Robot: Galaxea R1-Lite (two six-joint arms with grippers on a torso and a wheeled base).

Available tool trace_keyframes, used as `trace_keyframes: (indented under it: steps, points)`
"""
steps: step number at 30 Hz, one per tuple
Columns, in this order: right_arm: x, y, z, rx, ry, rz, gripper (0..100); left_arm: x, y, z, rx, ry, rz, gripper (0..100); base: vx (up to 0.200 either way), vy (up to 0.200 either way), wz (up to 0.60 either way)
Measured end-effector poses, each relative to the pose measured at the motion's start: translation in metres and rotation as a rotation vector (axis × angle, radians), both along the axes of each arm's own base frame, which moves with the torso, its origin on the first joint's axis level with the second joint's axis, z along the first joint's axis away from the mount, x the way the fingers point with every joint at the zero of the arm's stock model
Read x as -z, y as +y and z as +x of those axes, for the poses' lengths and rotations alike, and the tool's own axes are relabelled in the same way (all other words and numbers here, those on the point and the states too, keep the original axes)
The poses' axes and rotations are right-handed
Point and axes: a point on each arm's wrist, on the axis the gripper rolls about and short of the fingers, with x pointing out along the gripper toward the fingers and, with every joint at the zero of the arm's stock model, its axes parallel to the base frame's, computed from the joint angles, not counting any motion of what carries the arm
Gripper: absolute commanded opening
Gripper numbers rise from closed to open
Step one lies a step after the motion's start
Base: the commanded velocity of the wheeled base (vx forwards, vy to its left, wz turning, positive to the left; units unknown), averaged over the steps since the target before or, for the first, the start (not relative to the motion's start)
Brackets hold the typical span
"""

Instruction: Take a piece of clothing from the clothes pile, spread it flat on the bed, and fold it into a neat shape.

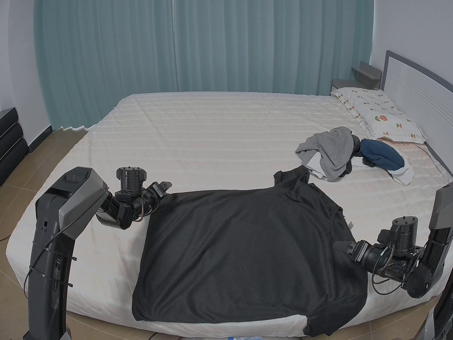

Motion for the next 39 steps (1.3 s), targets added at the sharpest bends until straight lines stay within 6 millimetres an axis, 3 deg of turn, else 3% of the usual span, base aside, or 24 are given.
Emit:
trace_keyframes:
  steps: [12,21,39]
  points:
    - [0.0,0.0,-0.001,0.0,0.004,-0.002,100,0.006,0.001,0.008,-0.02,-0.019,0.001,0,0.0,0.0,0.0]
    - [0.0,0.0,0.001,0.003,-0.002,-0.002,100,-0.005,0.009,0.019,-0.099,-0.155,0.004,0,0.0,0.0,0.0]
    - [0.0,0.0,0.001,0.001,-0.003,0.001,100,0.003,0.021,0.03,-0.17,-0.194,0.026,0,0.0,0.0,0.0]
